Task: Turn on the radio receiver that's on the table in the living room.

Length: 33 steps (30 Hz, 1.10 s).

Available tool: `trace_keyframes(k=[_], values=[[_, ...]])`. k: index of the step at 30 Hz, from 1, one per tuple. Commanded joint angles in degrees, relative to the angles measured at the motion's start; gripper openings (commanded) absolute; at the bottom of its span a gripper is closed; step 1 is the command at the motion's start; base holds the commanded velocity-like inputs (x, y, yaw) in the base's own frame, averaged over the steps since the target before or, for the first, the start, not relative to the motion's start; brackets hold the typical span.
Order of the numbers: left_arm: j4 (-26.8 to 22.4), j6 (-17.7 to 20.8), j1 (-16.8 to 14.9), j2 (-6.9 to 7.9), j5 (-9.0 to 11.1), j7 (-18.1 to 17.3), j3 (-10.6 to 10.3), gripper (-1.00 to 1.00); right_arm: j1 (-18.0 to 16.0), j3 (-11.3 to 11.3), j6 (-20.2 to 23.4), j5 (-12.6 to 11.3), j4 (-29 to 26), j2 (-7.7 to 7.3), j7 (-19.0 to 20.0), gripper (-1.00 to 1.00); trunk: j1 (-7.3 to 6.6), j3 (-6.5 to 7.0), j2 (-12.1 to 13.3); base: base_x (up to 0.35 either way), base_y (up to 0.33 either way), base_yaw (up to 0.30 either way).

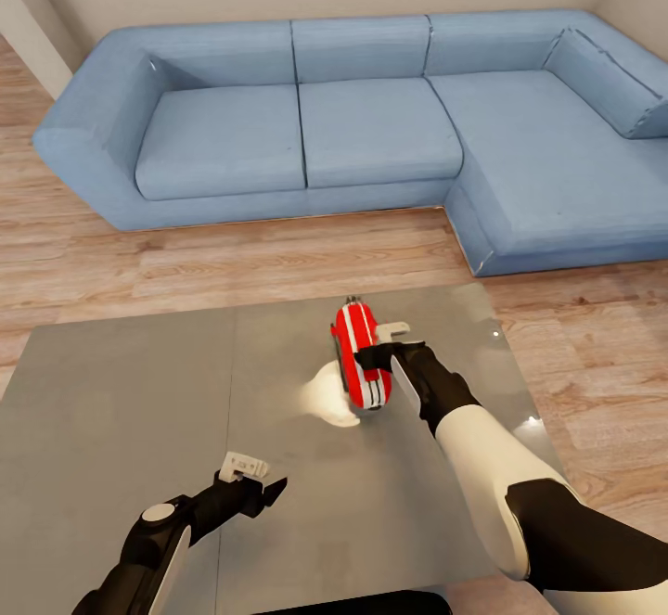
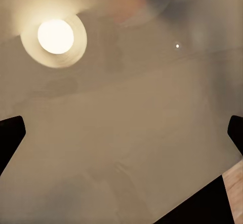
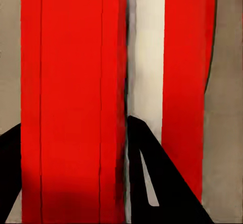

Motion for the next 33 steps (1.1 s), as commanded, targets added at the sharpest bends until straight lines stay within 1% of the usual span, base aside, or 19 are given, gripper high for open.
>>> trace_keyframes(k=[1, 6, 13, 17, 18, 20, 22, 23, 25, 29, 33], values=[[0.0, 0.0, 0.0, 0.0, 0.0, 0.0, 0.0, 1.0, 0.0, 0.0, -0.1, -0.3, 0.0, 0.0, 0.0, -1.0, 0.0, 0.0, 0.0, 0.0, 0.0, 0.0], [0.0, 0.0, 0.0, 0.0, 0.0, 0.0, 0.0, 1.0, 0.0, 0.0, -0.4, -0.3, 0.0, 0.0, -0.9, -1.0, 0.0, 0.0, 0.0, 0.0, 0.0, 0.0], [0.0, 0.0, 0.0, 0.0, 0.0, 0.0, 0.0, 1.0, 0.0, 0.0, -0.4, -0.2, -0.1, 0.0, -1.1, -1.0, 0.0, 0.0, 0.0, 0.0, 0.0, 0.0], [0.0, 0.0, 0.0, 0.04, 0.0, 0.0, 0.0, 1.0, 0.0, 0.0, -0.1, -0.1, -2.3, 0.0, -1.1, -1.0, 0.0, 0.0, 0.0, 0.0, 0.0, 0.0], [0.0, 0.0, 0.0, 0.09, 0.0, 0.0, 0.1, 1.0, 0.0, 0.0, 14.4, -0.1, -26.0, 0.0, -0.6, -1.0, 0.0, 0.0, 0.0, 0.0, 0.0, 0.0], [0.0, 0.0, 0.0, 0.09, 0.0, 0.0, 0.1, 1.0, 0.0, 0.0, 18.2, -0.1, -30.3, 0.0, -0.5, -1.0, 0.0, 0.0, 0.0, 0.0, 0.0, 0.0], [0.0, 0.0, 0.0, 0.09, 0.0, 0.0, 0.1, 1.0, 0.0, 0.0, 20.1, -0.1, -32.6, 0.0, -0.4, -1.0, 0.0, 0.0, 0.0, 0.0, 0.0, 0.0], [0.0, 0.0, 0.0, 0.09, 0.0, 0.0, 0.1, 1.0, 0.1, 0.0, 22.0, -0.1, -35.0, 0.0, -0.4, -1.0, 0.0, 0.0, 0.0, 0.0, 0.0, 0.0], [0.0, 0.0, 0.0, 0.09, 0.0, 0.0, 0.2, 1.0, 0.1, 0.0, 24.4, -0.1, -37.6, 0.0, -0.4, -1.0, 0.0, 0.0, 0.0, 0.0, 0.0, 0.0], [0.0, -0.2, 0.0, 0.09, 0.0, 0.0, 0.3, 1.0, 0.1, 0.0, 26.8, -0.1, -40.3, 0.0, -0.4, -1.0, 0.0, 0.0, 0.0, 0.0, 0.0, 0.0], [0.1, -1.8, 0.0, 0.09, 0.0, 0.0, 0.3, 1.0, 0.1, 0.0, 27.5, -0.1, -41.1, 0.0, -0.3, -1.0, 0.0, 0.0, 0.0, 0.0, 0.0, 0.0]])
